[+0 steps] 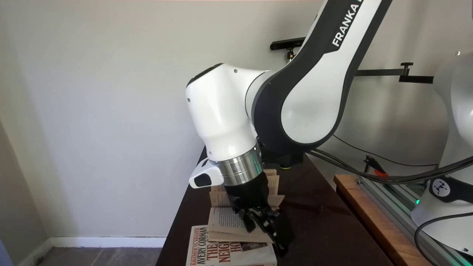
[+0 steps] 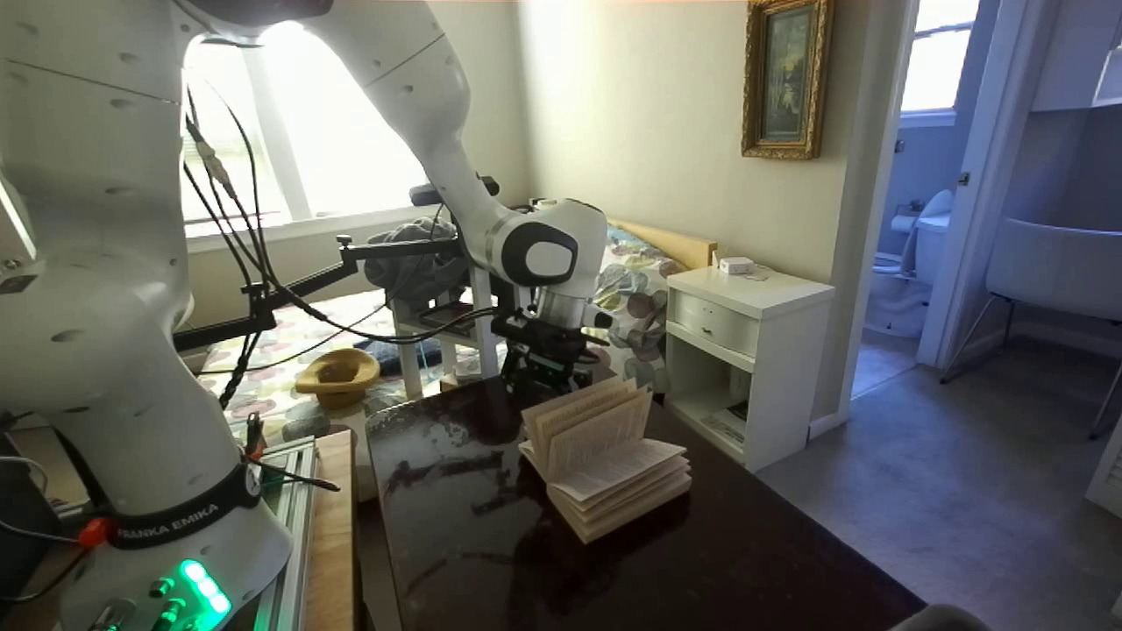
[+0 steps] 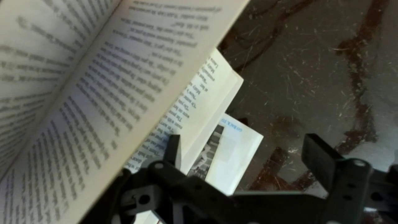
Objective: Open the book on the right
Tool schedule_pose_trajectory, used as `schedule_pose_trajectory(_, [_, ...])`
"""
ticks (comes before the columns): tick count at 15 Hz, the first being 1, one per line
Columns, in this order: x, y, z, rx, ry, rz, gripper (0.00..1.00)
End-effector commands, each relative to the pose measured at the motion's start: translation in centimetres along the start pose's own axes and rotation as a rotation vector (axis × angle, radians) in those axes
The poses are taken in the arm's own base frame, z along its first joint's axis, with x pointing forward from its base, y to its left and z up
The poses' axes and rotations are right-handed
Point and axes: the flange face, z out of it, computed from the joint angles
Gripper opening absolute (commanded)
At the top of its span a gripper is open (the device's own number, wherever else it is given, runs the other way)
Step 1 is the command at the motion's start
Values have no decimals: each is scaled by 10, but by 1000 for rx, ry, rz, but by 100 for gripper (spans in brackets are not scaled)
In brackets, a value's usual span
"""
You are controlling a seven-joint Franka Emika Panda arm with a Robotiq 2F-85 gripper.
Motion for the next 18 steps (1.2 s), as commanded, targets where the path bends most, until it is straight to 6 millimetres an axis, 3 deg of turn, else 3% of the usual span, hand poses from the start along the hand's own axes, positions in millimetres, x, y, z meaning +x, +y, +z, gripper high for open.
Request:
schedule_pose_trajectory(1, [-2, -10, -8, -30, 9, -6, 100])
schedule_pose_trajectory(9, [3, -25, -30, -41, 51, -40, 100])
schedule_pose_trajectory(18, [-6, -34, -98, -117, 175, -27, 100])
